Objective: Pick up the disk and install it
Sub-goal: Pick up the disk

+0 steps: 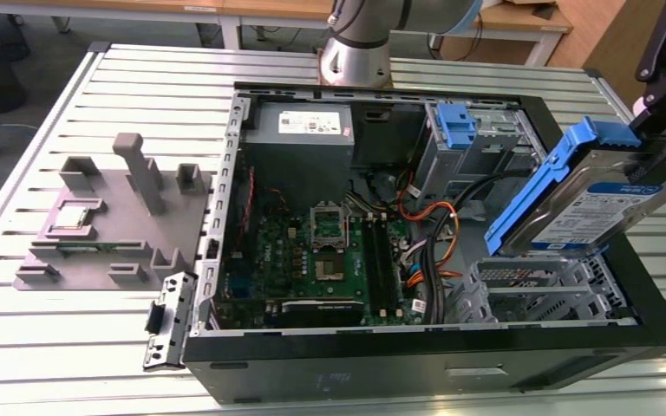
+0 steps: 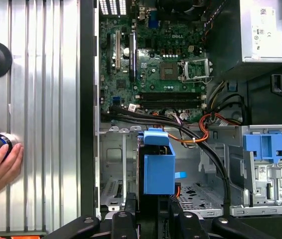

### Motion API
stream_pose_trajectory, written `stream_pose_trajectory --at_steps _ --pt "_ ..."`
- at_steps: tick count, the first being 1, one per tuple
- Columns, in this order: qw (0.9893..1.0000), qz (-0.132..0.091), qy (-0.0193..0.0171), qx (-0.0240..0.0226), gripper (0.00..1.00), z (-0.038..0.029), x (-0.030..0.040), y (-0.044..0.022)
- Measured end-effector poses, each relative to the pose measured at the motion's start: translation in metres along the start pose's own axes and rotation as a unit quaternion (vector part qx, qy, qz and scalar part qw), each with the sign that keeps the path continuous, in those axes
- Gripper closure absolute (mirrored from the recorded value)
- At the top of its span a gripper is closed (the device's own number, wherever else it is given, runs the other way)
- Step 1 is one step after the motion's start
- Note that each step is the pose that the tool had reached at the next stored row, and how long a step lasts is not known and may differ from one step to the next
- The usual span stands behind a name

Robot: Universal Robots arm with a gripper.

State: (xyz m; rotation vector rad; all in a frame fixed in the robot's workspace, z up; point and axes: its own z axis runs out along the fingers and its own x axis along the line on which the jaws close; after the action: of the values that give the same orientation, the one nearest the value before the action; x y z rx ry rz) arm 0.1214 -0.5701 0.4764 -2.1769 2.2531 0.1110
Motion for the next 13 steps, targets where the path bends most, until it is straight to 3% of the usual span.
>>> stream_pose_trajectory --at_steps 13 --pt "1.0 0.0 -0.0001 0.0004 0.65 0.0029 0.0004 -0.0002"
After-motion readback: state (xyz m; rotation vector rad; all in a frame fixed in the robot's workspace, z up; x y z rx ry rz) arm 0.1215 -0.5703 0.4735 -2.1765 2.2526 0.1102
